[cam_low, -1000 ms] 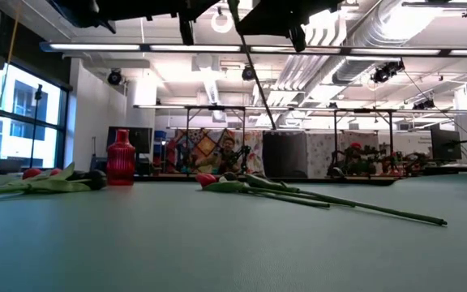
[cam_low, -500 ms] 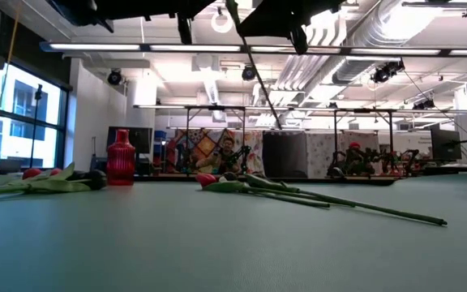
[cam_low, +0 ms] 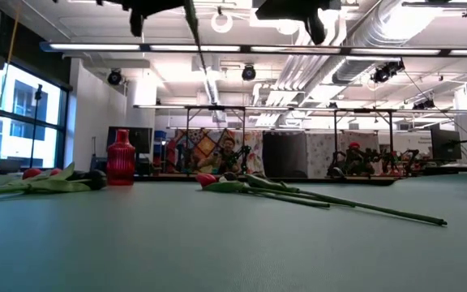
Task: Sort flowers into vase by color
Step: Put the red flower into the transparent vase
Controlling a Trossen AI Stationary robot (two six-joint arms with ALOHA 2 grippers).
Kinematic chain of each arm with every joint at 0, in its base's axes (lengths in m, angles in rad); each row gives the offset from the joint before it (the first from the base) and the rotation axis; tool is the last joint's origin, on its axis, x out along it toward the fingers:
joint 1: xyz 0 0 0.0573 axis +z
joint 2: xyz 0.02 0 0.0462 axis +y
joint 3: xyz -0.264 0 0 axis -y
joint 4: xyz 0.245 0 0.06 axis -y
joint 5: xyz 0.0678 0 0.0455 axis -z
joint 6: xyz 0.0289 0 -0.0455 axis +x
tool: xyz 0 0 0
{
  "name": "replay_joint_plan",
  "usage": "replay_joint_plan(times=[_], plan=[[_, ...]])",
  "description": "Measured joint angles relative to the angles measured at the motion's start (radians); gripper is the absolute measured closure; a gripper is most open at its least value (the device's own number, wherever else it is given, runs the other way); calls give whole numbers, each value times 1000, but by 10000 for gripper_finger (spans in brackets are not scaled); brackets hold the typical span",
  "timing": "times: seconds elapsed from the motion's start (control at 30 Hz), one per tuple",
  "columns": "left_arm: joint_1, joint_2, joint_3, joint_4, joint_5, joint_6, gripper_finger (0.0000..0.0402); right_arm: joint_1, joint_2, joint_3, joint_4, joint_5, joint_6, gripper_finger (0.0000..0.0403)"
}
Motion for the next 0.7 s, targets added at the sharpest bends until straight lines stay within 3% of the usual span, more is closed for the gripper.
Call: replay_joint_plan(times=[0.27, 0.7], plan=[[-36, -73, 1, -84, -56, -1, 401, -42, 2, 0, -30, 1, 50, 402], [-219, -78, 338, -789, -249, -98, 401, -128, 2, 0, -16, -49, 42, 402]])
